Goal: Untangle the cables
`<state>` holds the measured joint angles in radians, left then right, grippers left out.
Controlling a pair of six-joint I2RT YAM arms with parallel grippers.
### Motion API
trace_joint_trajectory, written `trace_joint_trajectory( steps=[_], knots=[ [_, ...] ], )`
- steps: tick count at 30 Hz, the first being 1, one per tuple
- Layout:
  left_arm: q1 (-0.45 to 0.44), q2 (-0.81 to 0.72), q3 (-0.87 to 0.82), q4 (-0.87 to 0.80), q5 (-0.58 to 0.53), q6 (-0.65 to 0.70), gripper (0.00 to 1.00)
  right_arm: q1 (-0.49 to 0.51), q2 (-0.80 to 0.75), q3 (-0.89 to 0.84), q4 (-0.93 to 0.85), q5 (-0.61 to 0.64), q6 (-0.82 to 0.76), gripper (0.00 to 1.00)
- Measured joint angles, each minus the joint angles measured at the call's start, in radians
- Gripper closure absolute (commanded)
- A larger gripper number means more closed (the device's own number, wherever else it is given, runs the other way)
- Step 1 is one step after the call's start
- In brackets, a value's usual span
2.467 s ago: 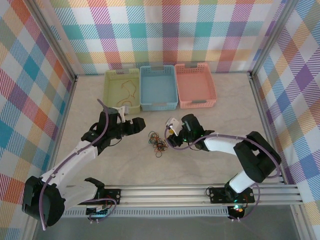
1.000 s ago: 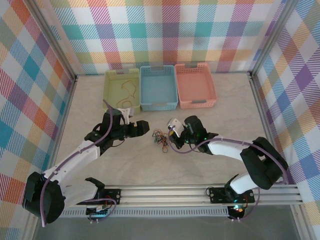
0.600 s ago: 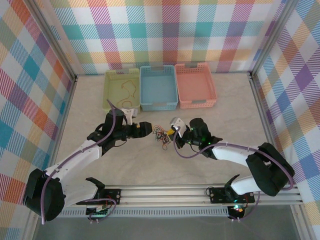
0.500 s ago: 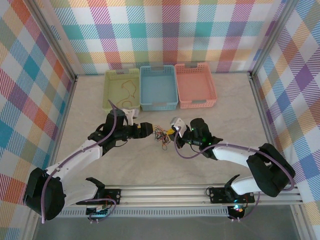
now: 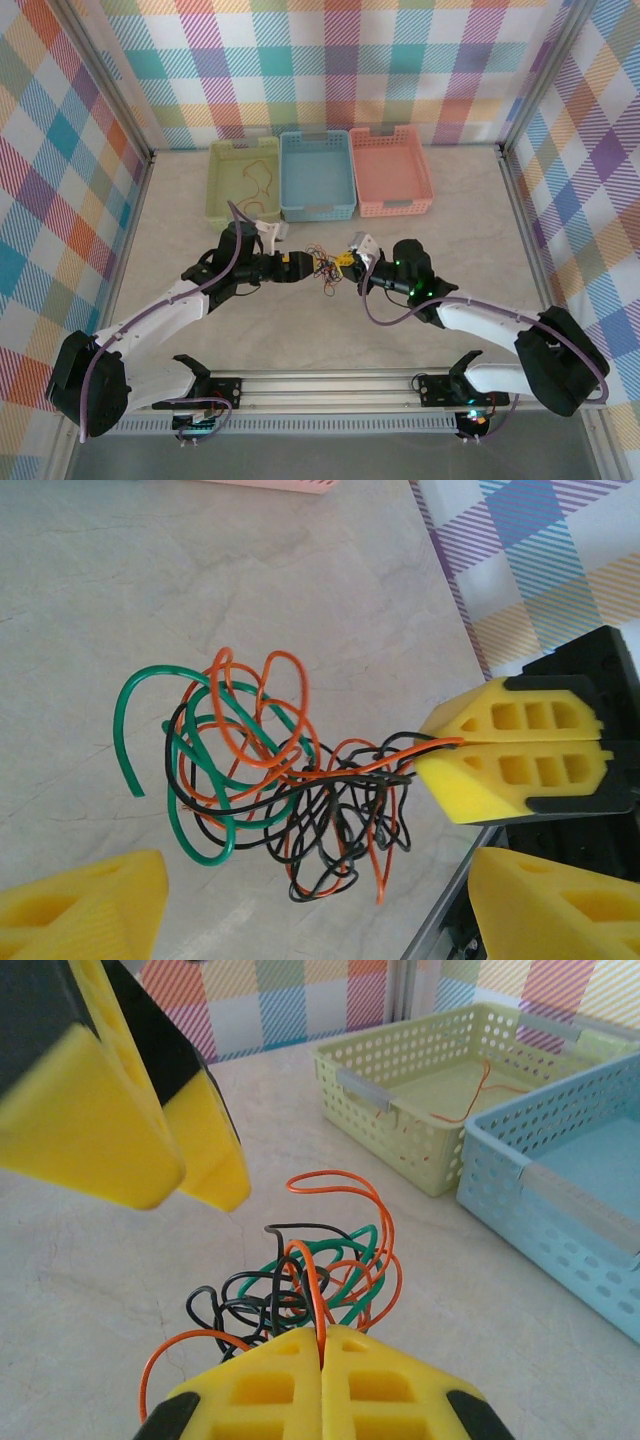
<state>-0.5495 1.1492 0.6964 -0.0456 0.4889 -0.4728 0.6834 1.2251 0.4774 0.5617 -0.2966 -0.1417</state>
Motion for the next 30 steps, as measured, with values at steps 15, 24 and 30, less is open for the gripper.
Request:
trace_joint_trajectory(
  steps=[15, 24, 30],
  knots=[
    [-0.026, -0.119, -0.022, -0.035, 0.011, -0.013, 0.21, 0.0, -0.096, -0.04, 0.053, 0.0, 0.023, 1.0],
    [-0.026, -0.143, -0.072, -0.03, 0.035, -0.04, 0.26, 0.0, -0.114, -0.081, 0.132, -0.009, 0.056, 1.0],
    [-0.026, -0.191, -0.079, -0.062, 0.019, -0.063, 0.26, 0.0, -0.081, -0.086, 0.158, -0.047, 0.055, 1.0]
  ],
)
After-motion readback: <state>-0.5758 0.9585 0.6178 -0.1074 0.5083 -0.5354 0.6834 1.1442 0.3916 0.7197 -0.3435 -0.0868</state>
